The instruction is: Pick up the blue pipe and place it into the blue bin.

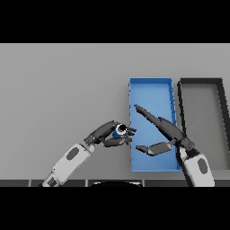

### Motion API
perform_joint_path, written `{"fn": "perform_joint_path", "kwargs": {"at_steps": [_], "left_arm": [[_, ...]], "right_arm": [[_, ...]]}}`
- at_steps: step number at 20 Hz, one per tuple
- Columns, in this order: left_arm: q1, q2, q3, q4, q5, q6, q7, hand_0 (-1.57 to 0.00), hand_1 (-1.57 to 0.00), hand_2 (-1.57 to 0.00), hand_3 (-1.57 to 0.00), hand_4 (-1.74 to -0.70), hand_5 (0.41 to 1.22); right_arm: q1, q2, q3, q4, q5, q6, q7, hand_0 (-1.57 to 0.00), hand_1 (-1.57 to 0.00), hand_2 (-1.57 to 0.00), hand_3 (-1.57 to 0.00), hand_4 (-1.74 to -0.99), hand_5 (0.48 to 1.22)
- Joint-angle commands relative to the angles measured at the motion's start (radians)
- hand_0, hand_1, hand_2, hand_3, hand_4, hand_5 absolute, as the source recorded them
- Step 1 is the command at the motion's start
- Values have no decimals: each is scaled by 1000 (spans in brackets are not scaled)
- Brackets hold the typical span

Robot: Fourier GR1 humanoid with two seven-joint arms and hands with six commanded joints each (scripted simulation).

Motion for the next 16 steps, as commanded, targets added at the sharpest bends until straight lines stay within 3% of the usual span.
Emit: {"fn": "perform_joint_path", "kwargs": {"at_steps": [1,6,8,11,16], "left_arm": [[-9,8,15,0,11,-5,-1,-1571,-1571,-1571,-1435,-1732,1221],[-10,1,14,3,17,-19,-23,-1571,-1571,-1571,-1441,-1731,1221],[-7,1,14,22,21,-37,-51,-1571,-1571,-1571,-1469,-1730,1221],[-23,-13,18,38,35,-46,-21,-1571,-1571,-1571,-1504,-1730,1221],[-23,0,27,32,54,-65,-21,-1571,-1571,-1571,-1501,-1727,1221]], "right_arm": [[-44,-2,12,6,-20,9,22,1,1,1,1,-1297,526],[-187,14,73,67,-35,64,79,1,1,1,1,-1282,530],[-225,47,110,96,-18,84,77,1,1,1,1,-1260,531],[-294,97,142,156,-2,77,127,1,1,1,1,-1233,528],[-362,146,157,245,13,100,124,1,-1,-23,1,-1225,511]]}}
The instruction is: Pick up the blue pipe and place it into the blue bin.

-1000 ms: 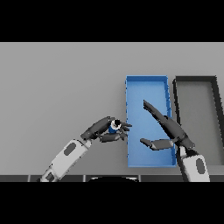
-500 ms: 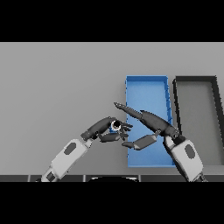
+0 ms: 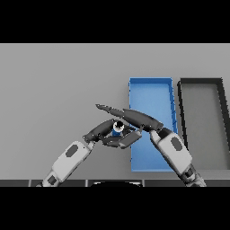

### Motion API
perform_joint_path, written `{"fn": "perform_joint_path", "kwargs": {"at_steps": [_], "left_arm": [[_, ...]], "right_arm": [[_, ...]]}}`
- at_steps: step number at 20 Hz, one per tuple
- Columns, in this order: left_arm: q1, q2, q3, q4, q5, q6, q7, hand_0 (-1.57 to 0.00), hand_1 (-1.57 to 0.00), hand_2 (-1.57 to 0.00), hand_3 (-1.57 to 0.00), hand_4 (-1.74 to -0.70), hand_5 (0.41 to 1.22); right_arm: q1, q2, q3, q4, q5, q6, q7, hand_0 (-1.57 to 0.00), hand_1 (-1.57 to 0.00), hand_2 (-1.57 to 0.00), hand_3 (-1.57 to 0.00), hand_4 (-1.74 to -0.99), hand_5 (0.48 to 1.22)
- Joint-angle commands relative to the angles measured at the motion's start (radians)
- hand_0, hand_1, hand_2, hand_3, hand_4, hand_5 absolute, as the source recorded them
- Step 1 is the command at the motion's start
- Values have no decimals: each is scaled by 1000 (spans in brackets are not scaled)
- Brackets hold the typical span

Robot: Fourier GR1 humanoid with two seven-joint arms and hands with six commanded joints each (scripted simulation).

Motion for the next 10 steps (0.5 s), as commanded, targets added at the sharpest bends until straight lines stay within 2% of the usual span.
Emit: {"fn": "perform_joint_path", "kwargs": {"at_steps": [1,2,3,4,6,7,8,9,10], "left_arm": [[-7,0,3,2,3,-2,5,-1571,-1571,-1571,-1450,-1723,1221],[-9,0,8,7,17,-15,8,-1571,-1571,-1571,-1474,-1720,1221],[-2,10,9,-3,28,-27,3,-1571,-1567,-1571,-1395,-1717,1221],[0,14,1,-4,-4,-25,-41,-1496,-1393,-1367,-1150,-1630,1221],[-30,39,-25,-6,-94,14,38,-993,-895,-875,-736,-1587,1221],[-21,42,-25,-19,-108,24,18,-879,-828,-796,-667,-1611,1221],[-13,37,-28,-25,-110,32,12,-895,-867,-845,-656,-1637,1221],[-7,23,-19,-16,-89,31,2,-1030,-1008,-990,-623,-1658,1192],[2,9,-8,-19,-61,29,-4,-1138,-1120,-1106,-573,-1674,1198]], "right_arm": [[-13,12,3,19,5,7,-11,1,-13,-42,1,-1231,512],[-23,15,2,36,-6,22,-12,-14,-36,-68,-11,-1241,516],[-34,23,8,41,-11,24,-4,-54,-83,-115,-43,-1268,519],[-52,28,11,57,-14,32,7,-138,-166,-193,-106,-1308,523],[-77,37,18,67,-23,47,24,-478,-500,-500,-375,-1390,538],[-74,42,31,65,-29,57,17,-697,-714,-714,-562,-1453,551],[-80,47,36,66,-45,57,28,-872,-886,-886,-701,-1503,573],[-84,54,34,74,-69,51,42,-1012,-1023,-1023,-828,-1541,604],[-92,62,29,83,-83,37,47,-1123,-1132,-1132,-977,-1513,650]]}}
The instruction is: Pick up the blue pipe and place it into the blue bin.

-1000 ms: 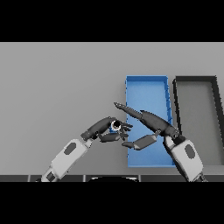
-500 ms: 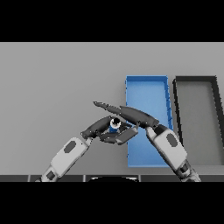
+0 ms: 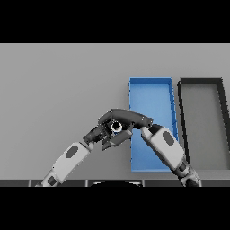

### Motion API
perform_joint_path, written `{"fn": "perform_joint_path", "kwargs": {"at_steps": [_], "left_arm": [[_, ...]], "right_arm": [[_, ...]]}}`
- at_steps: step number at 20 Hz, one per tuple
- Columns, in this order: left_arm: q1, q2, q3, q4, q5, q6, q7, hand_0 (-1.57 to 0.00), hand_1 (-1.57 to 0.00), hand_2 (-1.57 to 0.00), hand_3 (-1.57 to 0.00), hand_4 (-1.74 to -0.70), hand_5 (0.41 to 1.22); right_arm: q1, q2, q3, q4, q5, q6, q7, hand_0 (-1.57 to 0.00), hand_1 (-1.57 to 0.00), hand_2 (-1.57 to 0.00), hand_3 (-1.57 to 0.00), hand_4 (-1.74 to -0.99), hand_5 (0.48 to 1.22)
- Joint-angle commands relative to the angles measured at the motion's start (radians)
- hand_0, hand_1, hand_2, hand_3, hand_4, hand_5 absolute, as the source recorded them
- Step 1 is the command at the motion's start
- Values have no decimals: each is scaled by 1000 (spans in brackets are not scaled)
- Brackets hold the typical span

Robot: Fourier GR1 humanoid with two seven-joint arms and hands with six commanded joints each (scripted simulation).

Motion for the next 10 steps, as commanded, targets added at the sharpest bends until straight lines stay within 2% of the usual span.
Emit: {"fn": "perform_joint_path", "kwargs": {"at_steps": [1,2,3,5,7,8,9,10], "left_arm": [[9,-7,6,-10,18,-6,4,-1225,-1211,-1199,-525,-1688,1203],[20,-12,11,-10,31,-13,-2,-1294,-1283,-1274,-533,-1698,1206],[26,-25,7,-12,33,-11,22,-1349,-1340,-1333,-527,-1707,1209],[16,-26,6,5,14,-9,-6,-1429,-1423,-1419,-588,-1719,1214],[21,-5,3,4,7,-12,-35,-1480,-1454,-1474,-550,-1727,1216],[8,-3,0,-3,1,-3,-17,-1498,-1453,-1493,-527,-1730,1217],[1,-2,-3,3,-1,-4,1,-1513,-1423,-1509,-510,-1732,1218],[0,-3,-8,11,-9,-9,-13,-1499,-1356,-1521,-505,-1734,1219]], "right_arm": [[10,8,6,-3,-9,-19,-14,-1213,-1220,-1220,-1096,-1492,706],[13,18,9,3,2,-30,-38,-1285,-1290,-1290,-1191,-1475,809],[20,15,9,12,16,-29,-71,-1342,-1346,-1346,-1267,-1464,891],[37,3,21,-14,64,-37,-111,-1424,-1427,-1427,-1376,-1456,1010],[32,-3,23,-16,85,-21,-117,-1477,-1479,-1479,-1446,-1465,1086],[25,6,19,-16,77,-27,-103,-1496,-1497,-1497,-1471,-1469,1113],[39,2,15,-17,73,-17,-111,-1511,-1512,-1512,-1491,-1471,1135],[56,8,18,-25,59,-12,-104,-1523,-1524,-1524,-1507,-1473,1152]]}}
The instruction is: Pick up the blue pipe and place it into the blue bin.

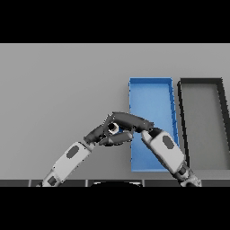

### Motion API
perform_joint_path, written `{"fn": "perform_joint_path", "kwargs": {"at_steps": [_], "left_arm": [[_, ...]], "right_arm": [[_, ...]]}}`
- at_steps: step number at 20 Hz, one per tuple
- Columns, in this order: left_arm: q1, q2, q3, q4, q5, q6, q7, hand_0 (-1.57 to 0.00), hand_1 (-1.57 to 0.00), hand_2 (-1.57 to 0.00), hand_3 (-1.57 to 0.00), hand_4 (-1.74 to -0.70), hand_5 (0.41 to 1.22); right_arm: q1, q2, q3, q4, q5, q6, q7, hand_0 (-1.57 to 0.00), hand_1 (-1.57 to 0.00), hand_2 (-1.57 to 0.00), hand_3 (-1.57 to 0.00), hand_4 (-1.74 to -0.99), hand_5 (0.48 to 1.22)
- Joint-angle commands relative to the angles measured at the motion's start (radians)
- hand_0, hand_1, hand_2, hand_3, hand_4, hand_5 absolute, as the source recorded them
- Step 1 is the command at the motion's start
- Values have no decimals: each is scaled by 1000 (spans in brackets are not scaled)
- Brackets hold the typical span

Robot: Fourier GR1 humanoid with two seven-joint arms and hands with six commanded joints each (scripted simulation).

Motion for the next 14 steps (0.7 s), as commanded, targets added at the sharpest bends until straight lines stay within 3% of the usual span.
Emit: {"fn": "perform_joint_path", "kwargs": {"at_steps": [1,2,4,7,10,14], "left_arm": [[-8,9,6,1,2,-15,-8,-1426,-1220,-1350,-531,-1637,1219],[-16,21,11,11,-4,-28,-33,-1407,-1190,-1242,-518,-1544,1219],[-14,31,10,6,-6,-58,-12,-979,-802,-819,-332,-1343,1220],[-14,33,15,-2,-27,-109,18,-501,-410,-419,-170,-1110,1184],[-21,19,24,9,-81,-105,14,-256,-210,-214,-86,-950,964],[-13,21,23,16,-114,-74,23,-104,-85,-87,-35,-836,754]], "right_arm": [[1,9,-1,-9,-14,-7,-2,-1533,-1533,-1533,-1520,-1474,1166],[0,11,-1,-11,-13,-12,-13,-1540,-1541,-1541,-1530,-1477,1177],[4,12,11,-22,5,-14,-14,-1551,-1552,-1552,-1545,-1480,1193],[-6,15,2,-28,-8,-19,7,-1561,-1561,-1561,-1558,-1482,1206],[4,11,-4,-30,-24,-22,-12,-1566,-1566,-1566,-1564,-1484,1214],[6,18,4,-35,-14,-36,-3,-1569,-1569,-1569,-1568,-1485,1218]]}}
